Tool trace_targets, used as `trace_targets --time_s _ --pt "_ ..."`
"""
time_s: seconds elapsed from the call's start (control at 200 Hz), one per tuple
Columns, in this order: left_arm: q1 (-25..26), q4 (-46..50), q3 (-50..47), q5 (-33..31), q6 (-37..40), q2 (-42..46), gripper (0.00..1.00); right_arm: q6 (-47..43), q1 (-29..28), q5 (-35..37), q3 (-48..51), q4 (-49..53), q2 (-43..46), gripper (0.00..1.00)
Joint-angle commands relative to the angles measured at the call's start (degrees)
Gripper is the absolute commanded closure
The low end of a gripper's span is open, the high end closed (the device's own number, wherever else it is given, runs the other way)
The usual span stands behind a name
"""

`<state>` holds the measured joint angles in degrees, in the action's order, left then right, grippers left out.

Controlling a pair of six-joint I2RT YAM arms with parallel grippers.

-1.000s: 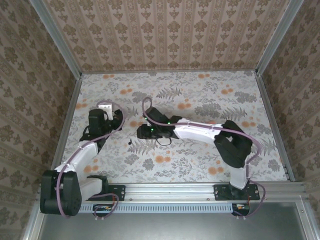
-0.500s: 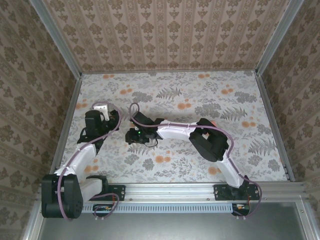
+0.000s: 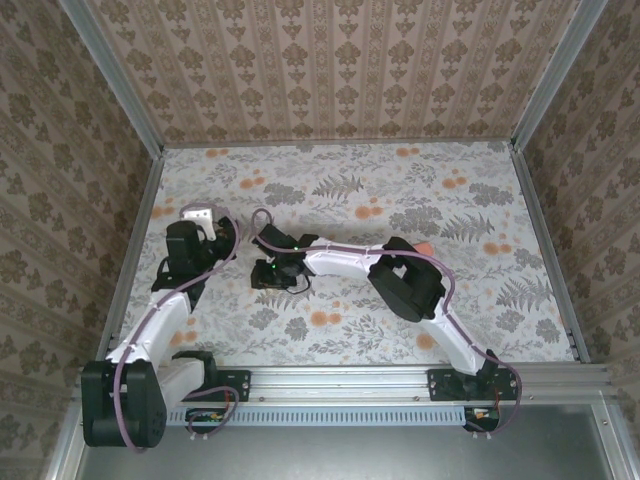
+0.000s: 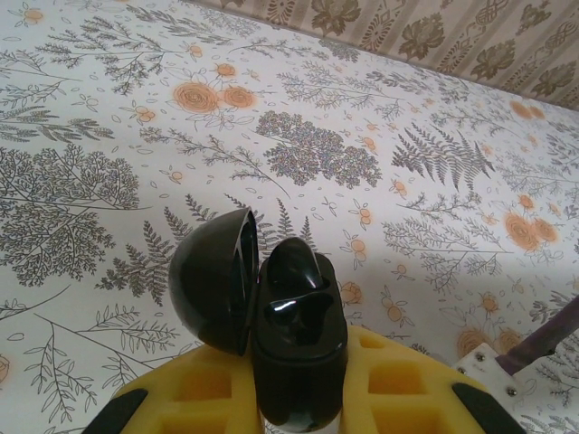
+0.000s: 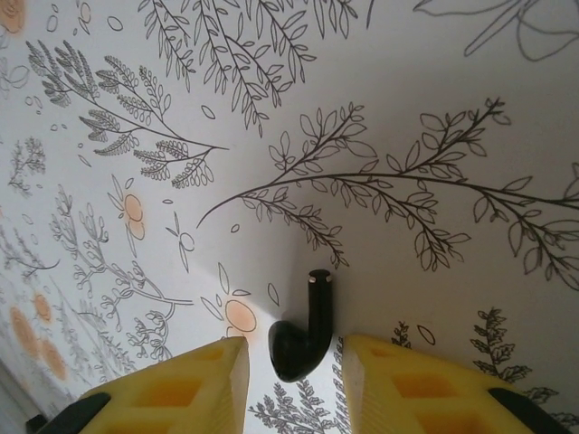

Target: Insert the wireless bluetooth earbuds into the charging case

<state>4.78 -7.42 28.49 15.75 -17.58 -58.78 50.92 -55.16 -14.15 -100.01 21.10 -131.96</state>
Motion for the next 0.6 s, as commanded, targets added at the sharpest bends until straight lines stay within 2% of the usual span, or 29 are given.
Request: trace_targets --time_s 0.0,0.4,0.595 --pt "-0.5 0.8 0.0 -0.2 0.0 1.1 0.89 -2.8 -1.2 3.2 -2.6 7.6 -2.5 0.68" --pt "-0.5 1.4 0.3 -1.2 0.7 1.7 0.89 -5.2 -1.8 9.0 -5.8 11.7 -5.9 0.72" --pt "-0.4 1.6 0.3 -1.3 0.7 1.7 0.89 -6.0 -1.2 11.8 -4.4 12.8 -4.2 0.77"
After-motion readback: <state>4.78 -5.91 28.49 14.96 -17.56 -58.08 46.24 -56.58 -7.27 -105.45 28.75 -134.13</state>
